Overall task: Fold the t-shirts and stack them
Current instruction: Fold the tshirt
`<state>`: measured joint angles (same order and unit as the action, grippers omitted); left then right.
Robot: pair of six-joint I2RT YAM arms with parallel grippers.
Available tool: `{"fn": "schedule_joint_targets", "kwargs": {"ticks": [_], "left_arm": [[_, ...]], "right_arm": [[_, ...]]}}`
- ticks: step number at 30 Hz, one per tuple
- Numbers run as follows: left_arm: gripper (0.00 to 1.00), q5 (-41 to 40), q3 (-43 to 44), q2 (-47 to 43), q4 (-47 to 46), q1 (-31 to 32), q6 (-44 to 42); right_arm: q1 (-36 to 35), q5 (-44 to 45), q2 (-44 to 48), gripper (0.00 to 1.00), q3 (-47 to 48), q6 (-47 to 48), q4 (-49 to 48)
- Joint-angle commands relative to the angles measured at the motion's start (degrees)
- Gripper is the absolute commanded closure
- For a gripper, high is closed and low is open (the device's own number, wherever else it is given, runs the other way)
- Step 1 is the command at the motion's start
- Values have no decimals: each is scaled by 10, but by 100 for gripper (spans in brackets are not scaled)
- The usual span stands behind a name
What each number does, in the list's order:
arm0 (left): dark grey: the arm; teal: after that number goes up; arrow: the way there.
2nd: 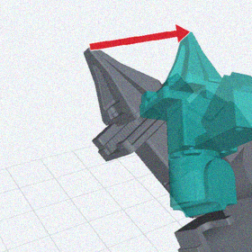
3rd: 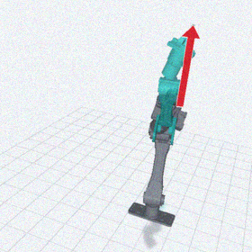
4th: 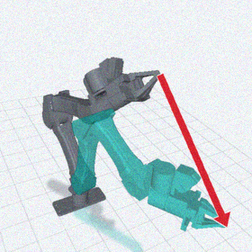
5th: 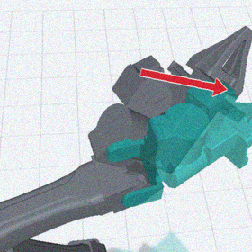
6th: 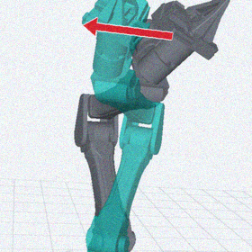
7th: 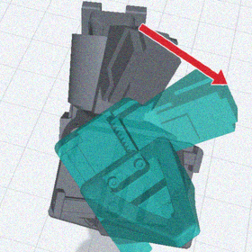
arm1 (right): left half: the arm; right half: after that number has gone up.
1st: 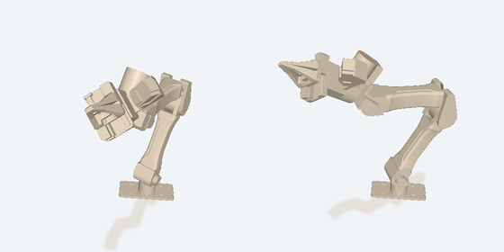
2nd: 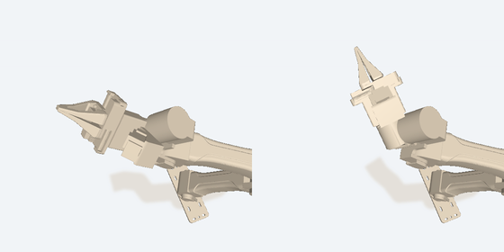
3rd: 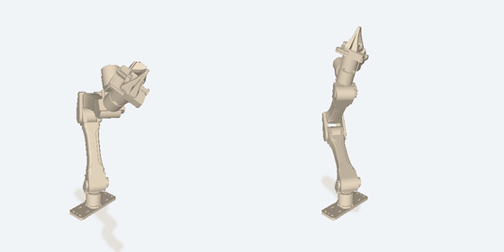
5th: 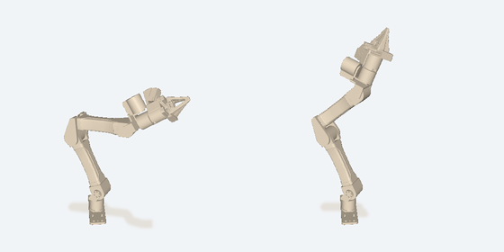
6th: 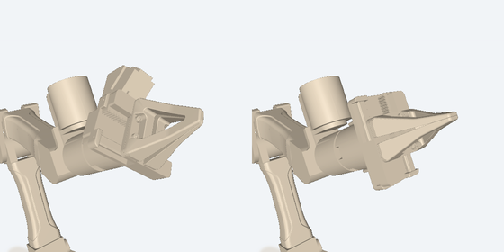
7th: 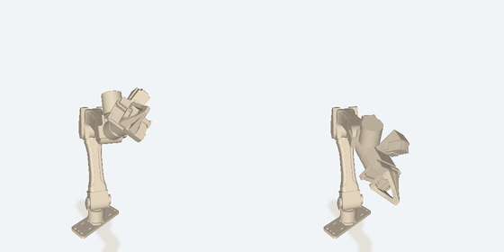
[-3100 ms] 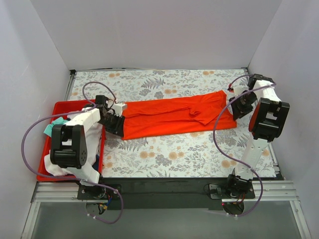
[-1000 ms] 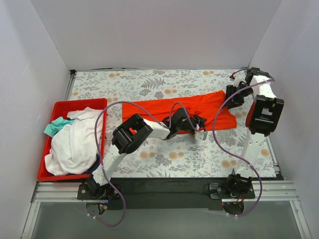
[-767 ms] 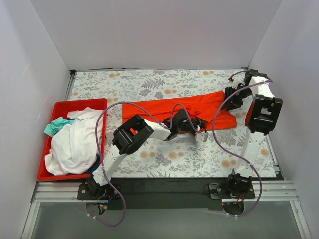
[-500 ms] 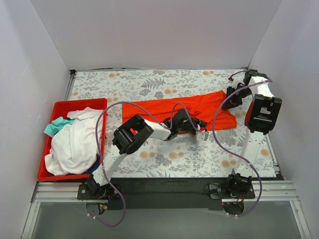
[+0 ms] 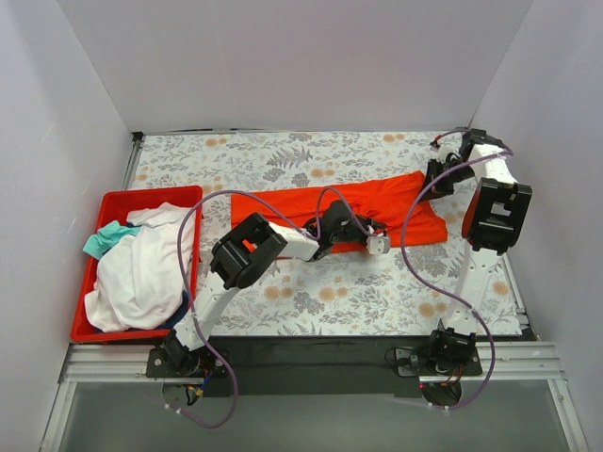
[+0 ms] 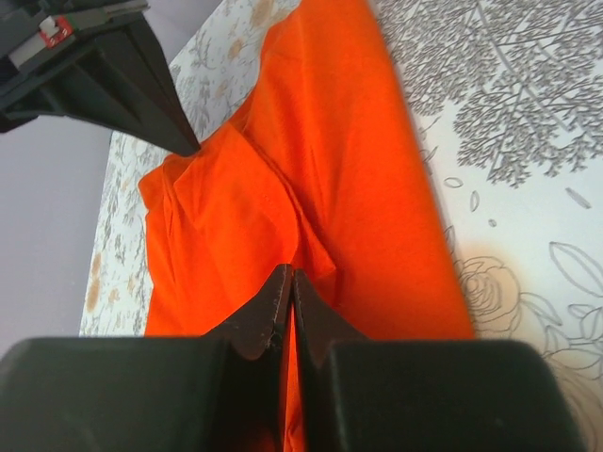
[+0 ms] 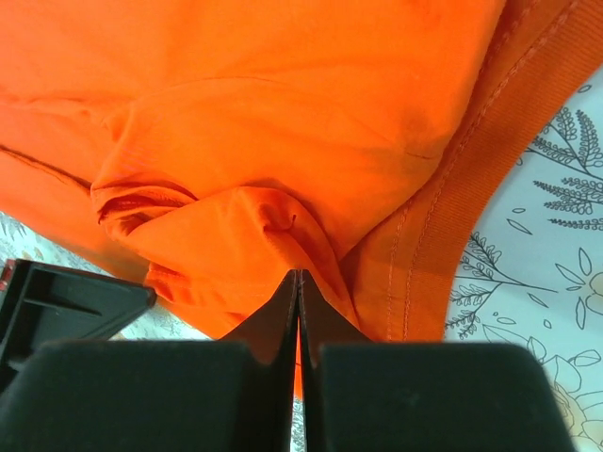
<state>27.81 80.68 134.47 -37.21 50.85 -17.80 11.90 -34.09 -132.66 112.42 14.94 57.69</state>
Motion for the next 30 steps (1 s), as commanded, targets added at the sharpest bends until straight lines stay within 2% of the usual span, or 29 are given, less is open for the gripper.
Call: {"fn": "schedule_joint_targets", "kwargs": {"ticks": [1, 2, 6, 9, 11, 14, 15, 17, 24, 30], "left_arm": [[100, -10, 5, -39, -25, -10, 31], [100, -14, 10, -38, -29, -10, 36], [100, -45, 26, -31, -47, -13, 70], [100, -80, 39, -21, -48, -15, 90], [100, -91, 43, -19, -41, -22, 101], [100, -108, 40, -18, -40, -29, 111], [100, -116, 40, -19, -38, -29, 115], [100, -124, 27, -23, -43, -31, 116], [100, -192, -21, -44, -72, -37, 138], [100, -249, -28, -47, -74, -37, 160]], "right_arm": [[-3, -12, 28, 99, 19, -3, -10], [-2, -11, 33, 99, 20, -4, -10], [-1, -2, 49, 82, 18, -1, -13], [3, 1, 67, 75, 21, 2, -16], [8, 2, 81, 75, 22, 6, -19], [14, 9, 95, 84, 18, 16, -20], [14, 9, 99, 92, 15, 18, -18], [14, 16, 109, 99, 3, 26, -18], [14, 34, 139, 99, -47, 45, -19], [8, 40, 151, 99, -76, 49, -22]]}}
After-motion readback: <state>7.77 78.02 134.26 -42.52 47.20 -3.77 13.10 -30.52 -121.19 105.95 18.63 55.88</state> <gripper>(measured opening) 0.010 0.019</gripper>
